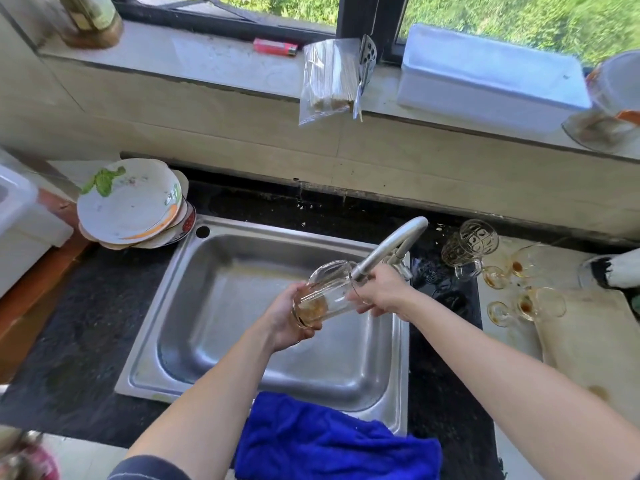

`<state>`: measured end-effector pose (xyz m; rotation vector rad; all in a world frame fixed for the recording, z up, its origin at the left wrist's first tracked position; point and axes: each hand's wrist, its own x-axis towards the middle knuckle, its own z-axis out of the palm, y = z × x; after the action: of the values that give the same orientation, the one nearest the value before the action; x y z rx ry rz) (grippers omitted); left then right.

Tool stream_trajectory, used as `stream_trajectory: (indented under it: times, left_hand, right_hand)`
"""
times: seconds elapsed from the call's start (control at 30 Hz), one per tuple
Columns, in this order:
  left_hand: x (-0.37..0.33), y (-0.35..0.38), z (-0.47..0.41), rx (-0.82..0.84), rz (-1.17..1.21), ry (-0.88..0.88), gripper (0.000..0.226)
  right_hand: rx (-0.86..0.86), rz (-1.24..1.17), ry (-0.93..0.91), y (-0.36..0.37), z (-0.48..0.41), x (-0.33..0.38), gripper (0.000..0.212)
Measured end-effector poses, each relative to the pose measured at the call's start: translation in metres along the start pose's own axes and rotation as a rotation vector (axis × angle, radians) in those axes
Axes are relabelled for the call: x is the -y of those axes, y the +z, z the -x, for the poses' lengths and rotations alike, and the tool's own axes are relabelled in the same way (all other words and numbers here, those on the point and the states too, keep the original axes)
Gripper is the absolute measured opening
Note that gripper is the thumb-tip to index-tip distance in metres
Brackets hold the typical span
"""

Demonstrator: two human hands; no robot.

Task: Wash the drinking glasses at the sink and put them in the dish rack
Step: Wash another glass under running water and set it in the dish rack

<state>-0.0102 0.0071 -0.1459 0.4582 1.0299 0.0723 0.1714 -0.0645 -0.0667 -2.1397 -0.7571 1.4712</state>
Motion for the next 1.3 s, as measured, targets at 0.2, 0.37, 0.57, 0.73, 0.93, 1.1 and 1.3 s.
stream_trajectory:
  times: [0.2,0.37,0.57,0.73,0.93,1.1,1.3]
  left_hand:
    - [-0.005,0.005,-0.003,-0.001,0.223,0.134,0.022]
    - [-0.004,0.002,0.003,-0.046,0.007,-0.001,0.035]
    - [0.001,0.002,0.007,0.017,0.090,-0.026,0.045]
    - [-0.002,0.008,0.006,0.025,0.290,0.129,0.023]
    - [-0.009,0.008,0.015,0.044,0.064,-0.038,0.048]
    - [-0.007,0.011,0.020,0.097,0.160,0.088,0.027]
    - [-0.009,0.002,0.016,0.020,-0.006,0.042,0.042]
  right_hand:
    - [0.037,-0.164,0.089,0.006,0.006,0.002,0.018]
    - [-0.231,0.493,-0.066,0.003,0.005,-0.004,0.033]
    - [-0.086,0.084,-0.124,0.010,0.000,0.004,0.015]
    - [0.066,-0.168,0.112,0.009,0.006,0.002,0.022]
    - [0.003,-0.012,-0.045,0.002,0.003,0.011,0.007]
    - [0.068,-0.159,0.048,0.007,0.007,0.007,0.010]
    - [0.067,-0.110,0.033,0.006,0.008,0.004,0.008]
